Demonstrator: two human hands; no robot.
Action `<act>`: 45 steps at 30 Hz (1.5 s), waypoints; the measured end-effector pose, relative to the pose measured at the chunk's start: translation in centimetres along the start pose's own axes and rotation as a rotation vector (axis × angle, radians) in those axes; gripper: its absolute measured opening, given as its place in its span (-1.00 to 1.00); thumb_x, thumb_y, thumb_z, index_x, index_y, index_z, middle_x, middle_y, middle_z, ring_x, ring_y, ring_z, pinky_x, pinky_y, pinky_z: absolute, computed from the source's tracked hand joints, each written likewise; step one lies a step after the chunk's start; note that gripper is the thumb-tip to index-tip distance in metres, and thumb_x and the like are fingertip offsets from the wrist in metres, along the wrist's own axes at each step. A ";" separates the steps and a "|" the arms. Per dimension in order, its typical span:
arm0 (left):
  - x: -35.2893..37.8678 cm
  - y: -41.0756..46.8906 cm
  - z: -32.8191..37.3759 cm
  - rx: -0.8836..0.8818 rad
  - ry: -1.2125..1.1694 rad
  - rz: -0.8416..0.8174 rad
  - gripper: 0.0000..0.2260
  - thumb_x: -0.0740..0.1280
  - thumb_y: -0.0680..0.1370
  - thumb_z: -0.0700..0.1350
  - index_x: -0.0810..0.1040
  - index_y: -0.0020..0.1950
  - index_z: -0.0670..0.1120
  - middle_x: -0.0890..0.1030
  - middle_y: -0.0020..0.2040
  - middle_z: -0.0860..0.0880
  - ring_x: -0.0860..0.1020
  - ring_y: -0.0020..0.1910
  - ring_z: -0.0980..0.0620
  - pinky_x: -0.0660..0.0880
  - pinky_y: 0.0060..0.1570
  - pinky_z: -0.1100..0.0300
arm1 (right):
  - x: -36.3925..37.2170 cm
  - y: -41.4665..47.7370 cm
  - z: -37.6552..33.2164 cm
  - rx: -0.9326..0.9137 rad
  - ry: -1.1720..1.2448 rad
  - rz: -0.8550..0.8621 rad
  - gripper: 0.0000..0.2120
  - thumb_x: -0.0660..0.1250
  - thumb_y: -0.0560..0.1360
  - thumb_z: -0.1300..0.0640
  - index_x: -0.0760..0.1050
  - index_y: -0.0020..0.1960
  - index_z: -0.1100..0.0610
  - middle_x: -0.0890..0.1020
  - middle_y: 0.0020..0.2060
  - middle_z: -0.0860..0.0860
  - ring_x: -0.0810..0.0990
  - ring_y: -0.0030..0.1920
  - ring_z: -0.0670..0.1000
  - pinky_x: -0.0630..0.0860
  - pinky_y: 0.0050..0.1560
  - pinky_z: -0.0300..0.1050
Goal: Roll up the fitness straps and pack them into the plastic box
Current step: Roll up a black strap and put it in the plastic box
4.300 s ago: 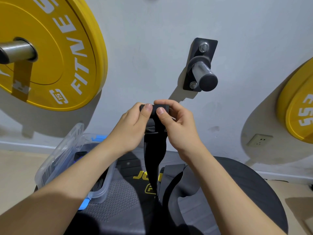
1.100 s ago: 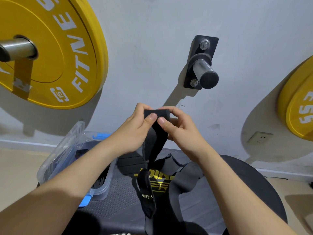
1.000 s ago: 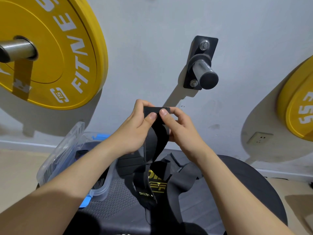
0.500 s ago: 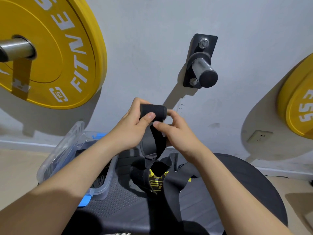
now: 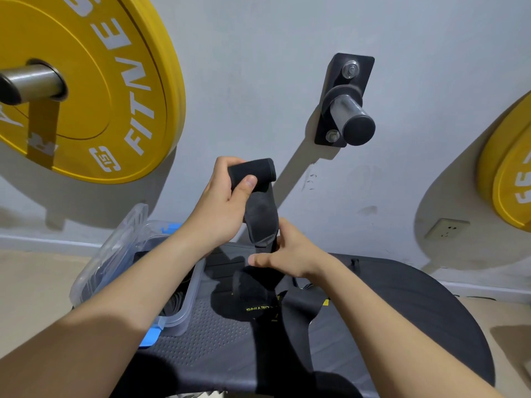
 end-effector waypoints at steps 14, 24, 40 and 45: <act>-2.4 1.0 -0.5 0.023 0.109 0.094 -0.79 0.32 0.75 -0.07 0.43 0.37 0.05 0.59 0.21 0.01 0.60 0.19 0.00 0.56 0.11 0.08 | -2.3 0.0 -2.7 -0.238 -0.302 0.193 -0.07 0.49 0.61 0.01 -0.11 0.69 -0.16 0.63 0.26 0.10 0.71 0.01 0.04 0.62 0.19 0.09; -0.3 0.4 -1.3 -0.215 -0.306 -0.106 -0.76 0.30 0.71 -0.33 0.66 0.23 -0.07 0.67 0.08 -0.21 0.71 -0.05 -0.11 0.73 -0.07 0.00 | -3.8 -5.1 -11.1 -0.853 -0.377 0.529 -0.62 0.36 0.58 0.30 0.64 0.31 -0.02 0.50 0.34 0.01 0.59 0.27 0.08 0.60 0.13 0.01; 3.2 -0.4 -1.1 -0.288 -0.311 -0.190 -0.53 0.14 0.50 -0.01 0.54 0.19 -0.35 0.65 -0.14 -0.29 0.52 -0.43 -0.08 0.72 0.02 -0.27 | -7.0 -3.9 -7.4 -0.392 0.274 0.611 -0.60 0.43 0.65 0.04 0.43 -0.22 0.28 0.35 -0.42 -0.05 0.27 -0.36 -0.04 0.24 -0.37 -0.15; 3.0 0.0 -0.1 -0.107 -0.105 -0.168 -0.67 0.32 0.70 0.13 0.59 0.10 -0.15 0.64 -0.15 -0.09 0.58 -0.43 0.01 0.68 -0.17 -0.06 | -4.8 -3.1 -7.4 -0.330 0.312 0.435 -0.79 0.29 0.74 0.03 0.53 0.19 0.18 0.71 0.00 0.18 0.72 -0.01 0.22 0.69 -0.01 0.30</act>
Point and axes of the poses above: each hand's wrist, its own y-axis towards the middle knuckle, its own x-axis out of the palm, z = x × y, the point moved 10 cm from there along y, towards the middle knuckle
